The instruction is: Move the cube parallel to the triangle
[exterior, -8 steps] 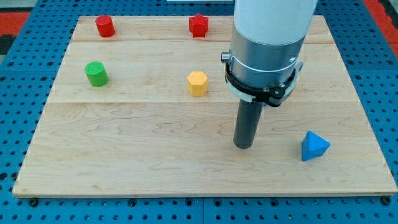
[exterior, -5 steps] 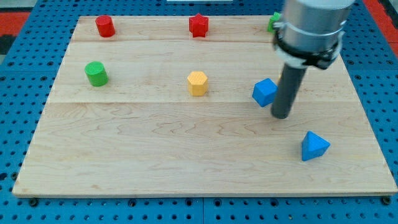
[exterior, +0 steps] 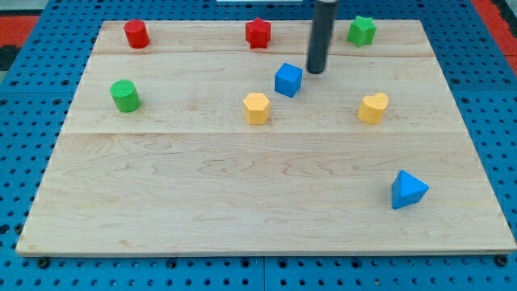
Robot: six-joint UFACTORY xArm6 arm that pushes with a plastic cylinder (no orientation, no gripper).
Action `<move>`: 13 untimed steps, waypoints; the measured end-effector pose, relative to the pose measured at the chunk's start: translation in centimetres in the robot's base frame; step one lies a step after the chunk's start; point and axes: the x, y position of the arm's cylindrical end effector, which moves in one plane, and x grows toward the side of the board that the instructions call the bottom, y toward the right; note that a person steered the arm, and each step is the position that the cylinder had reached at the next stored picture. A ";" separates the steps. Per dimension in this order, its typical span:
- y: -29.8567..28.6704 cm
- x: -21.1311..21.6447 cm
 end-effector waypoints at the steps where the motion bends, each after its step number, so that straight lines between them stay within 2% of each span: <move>1: -7.7 2.7; 2: -9.3 5.1; 3: -4.2 5.8; 4: -2.5 8.2; 5: -3.2 8.4; 6: -8.4 8.4; 8: -14.4 12.9; 9: -17.7 10.2; 10: -18.8 13.7; 11: -14.6 17.4; 13: -10.5 18.6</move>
